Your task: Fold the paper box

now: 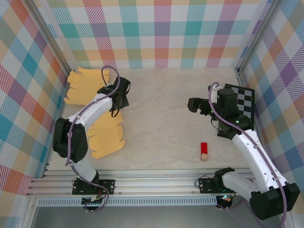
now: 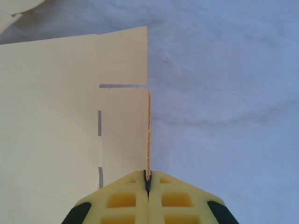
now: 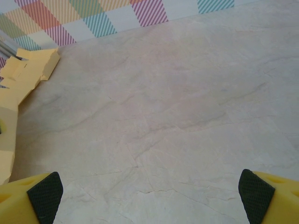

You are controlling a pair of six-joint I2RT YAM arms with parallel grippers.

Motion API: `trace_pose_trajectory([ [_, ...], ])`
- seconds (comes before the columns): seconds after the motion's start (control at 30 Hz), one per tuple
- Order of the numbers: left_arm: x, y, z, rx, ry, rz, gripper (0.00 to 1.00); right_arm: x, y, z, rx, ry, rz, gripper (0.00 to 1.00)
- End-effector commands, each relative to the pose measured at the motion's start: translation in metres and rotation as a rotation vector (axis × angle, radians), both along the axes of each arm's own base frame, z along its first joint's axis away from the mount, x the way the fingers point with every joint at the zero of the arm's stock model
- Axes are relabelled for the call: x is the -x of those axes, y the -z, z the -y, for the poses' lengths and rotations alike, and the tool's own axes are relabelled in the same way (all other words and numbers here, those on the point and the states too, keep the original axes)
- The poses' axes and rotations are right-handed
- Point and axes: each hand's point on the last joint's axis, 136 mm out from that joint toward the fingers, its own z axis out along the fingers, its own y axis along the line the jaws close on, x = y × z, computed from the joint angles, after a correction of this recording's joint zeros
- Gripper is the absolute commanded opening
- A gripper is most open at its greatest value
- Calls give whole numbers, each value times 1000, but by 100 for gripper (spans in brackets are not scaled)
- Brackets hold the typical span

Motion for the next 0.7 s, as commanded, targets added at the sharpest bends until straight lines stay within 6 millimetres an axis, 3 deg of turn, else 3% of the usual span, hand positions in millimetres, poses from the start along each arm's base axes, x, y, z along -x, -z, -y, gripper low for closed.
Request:
trace_pose_trajectory([
  [0.0, 20, -10, 45, 114, 51, 22, 0, 9, -9, 8, 23, 32, -2, 100],
  [0.23, 38, -17, 153, 216, 186, 83, 0, 19, 4, 25, 103, 82, -48, 100],
  [0.43, 24, 4, 227, 279, 218, 92, 0, 26, 19, 37, 143, 127, -85, 100],
  [0.53, 11, 7, 260, 308, 234, 101, 0, 28, 25, 37, 138, 131, -95, 100],
  [0.63, 2, 11, 279, 335, 251, 87, 0, 29, 29, 37, 139, 128, -108, 100],
  [0.67, 1, 7, 280, 327, 258, 94, 8, 29, 30, 36, 139, 127, -110, 100],
])
